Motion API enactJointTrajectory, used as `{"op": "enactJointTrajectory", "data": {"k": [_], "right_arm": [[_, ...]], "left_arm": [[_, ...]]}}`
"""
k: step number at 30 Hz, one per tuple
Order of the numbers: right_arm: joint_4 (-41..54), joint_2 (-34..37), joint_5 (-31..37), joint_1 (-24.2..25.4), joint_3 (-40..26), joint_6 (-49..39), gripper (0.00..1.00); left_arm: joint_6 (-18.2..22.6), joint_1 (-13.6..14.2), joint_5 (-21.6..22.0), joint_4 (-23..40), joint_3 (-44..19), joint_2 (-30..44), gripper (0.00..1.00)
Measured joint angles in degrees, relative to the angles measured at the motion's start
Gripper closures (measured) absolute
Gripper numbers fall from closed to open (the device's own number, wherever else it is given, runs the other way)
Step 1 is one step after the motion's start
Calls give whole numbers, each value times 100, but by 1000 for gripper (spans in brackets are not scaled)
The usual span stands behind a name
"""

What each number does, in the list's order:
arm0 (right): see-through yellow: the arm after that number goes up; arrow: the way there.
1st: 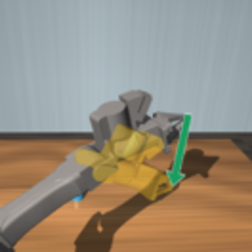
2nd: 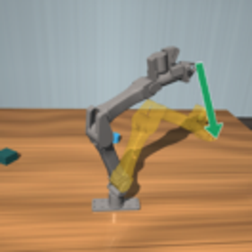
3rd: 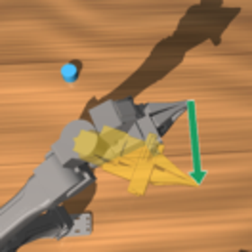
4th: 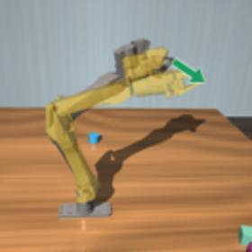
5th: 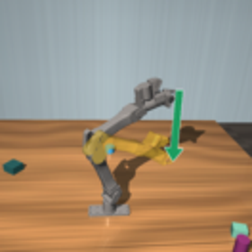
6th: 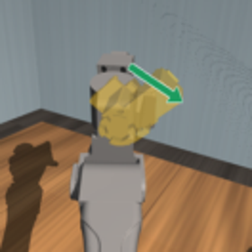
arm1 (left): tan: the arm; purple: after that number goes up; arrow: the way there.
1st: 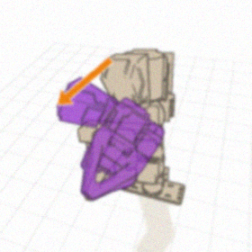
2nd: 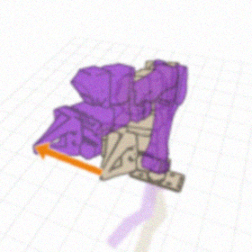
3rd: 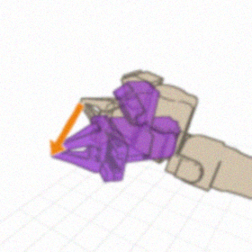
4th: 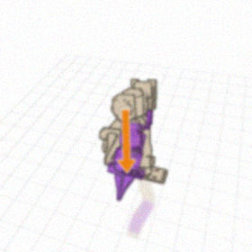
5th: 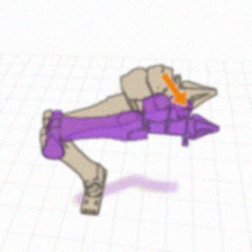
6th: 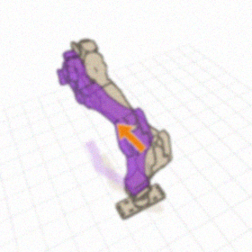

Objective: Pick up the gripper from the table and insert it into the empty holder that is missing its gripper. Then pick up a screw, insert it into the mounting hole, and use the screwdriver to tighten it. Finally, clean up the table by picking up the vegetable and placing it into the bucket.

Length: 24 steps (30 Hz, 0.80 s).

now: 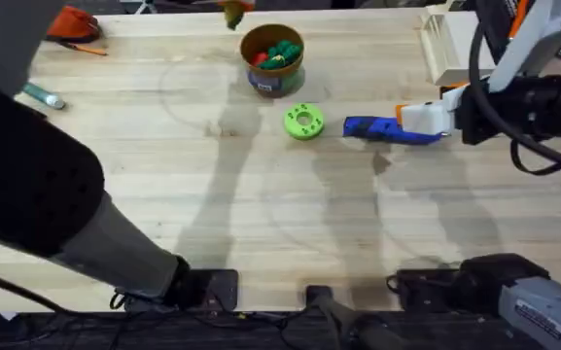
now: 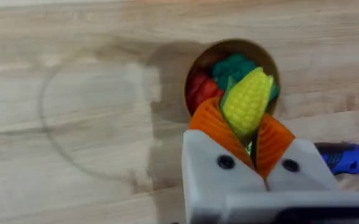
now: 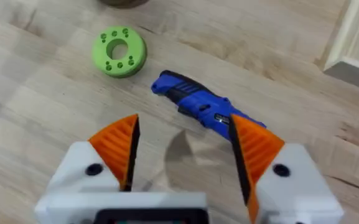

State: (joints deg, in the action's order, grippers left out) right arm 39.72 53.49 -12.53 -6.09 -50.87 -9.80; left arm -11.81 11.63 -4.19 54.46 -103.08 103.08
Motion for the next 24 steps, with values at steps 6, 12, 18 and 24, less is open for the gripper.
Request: {"op": "enactJointTrajectory", "data": {"k": [6,12,18,24], "right_arm": [[0,-1,0,0,0,0,207],[0,-1,0,0,0,0,207],[0,-1,0,0,0,0,207],[0,-1,0,0,0,0,207]], "left_arm": [[130,65,-53,-244,-1,117,968],[154,56,-80,-396,-1,631,968],[154,56,-146,-534,-1,1114,968],[154,107,-225,-591,-1,1316,968]]}}
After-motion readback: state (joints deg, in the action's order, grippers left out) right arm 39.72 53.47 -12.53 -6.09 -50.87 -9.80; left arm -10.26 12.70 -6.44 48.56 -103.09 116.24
